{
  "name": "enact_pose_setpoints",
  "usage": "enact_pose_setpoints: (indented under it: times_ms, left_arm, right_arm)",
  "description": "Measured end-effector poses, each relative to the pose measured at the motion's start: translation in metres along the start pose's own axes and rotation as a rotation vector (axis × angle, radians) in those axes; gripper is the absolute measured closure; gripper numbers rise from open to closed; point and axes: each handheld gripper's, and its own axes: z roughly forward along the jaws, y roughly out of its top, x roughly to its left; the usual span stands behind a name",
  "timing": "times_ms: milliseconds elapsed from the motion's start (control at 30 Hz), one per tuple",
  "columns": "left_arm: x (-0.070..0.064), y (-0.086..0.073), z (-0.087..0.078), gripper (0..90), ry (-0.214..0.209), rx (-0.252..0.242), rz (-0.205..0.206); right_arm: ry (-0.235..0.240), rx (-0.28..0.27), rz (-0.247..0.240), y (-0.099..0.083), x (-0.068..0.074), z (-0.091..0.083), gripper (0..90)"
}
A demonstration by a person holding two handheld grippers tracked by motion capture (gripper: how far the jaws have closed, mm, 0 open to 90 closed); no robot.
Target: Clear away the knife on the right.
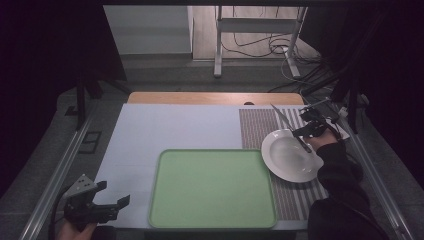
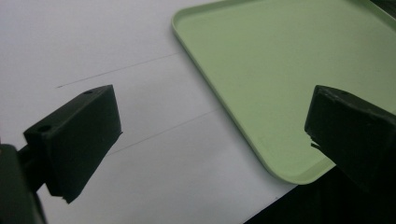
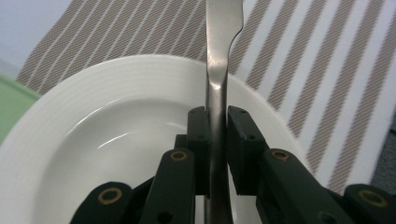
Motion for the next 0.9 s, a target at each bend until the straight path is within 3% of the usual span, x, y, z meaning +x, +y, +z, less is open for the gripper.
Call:
enact_pose_setpoints:
  times_ms: [333,633,667,767,900]
  left_arm:
    - [0.000,0.000,0.000,3.3,0.002,0.001,0.002]
    - [-0.001,0.000,0.000,3.3,0.004,0.003,0.005]
    - [-0.001,0.000,0.000,3.3,0.004,0.002,0.005]
    - [-0.001,0.000,0.000,3.3,0.005,0.004,0.007]
    - [-0.001,0.000,0.000,3.3,0.005,0.004,0.007]
  right_arm:
    - [0.048,0.001,-0.058,-0.014,0.031,-0.005,80.6]
    - [0.050,0.003,-0.064,-0.015,0.032,-0.006,80.5]
    - [0.081,0.008,-0.104,-0.026,0.056,-0.011,80.6]
    - [0.090,0.007,-0.118,-0.031,0.065,-0.013,80.5]
    - [0.090,0.007,-0.118,-0.031,0.065,-0.013,80.5]
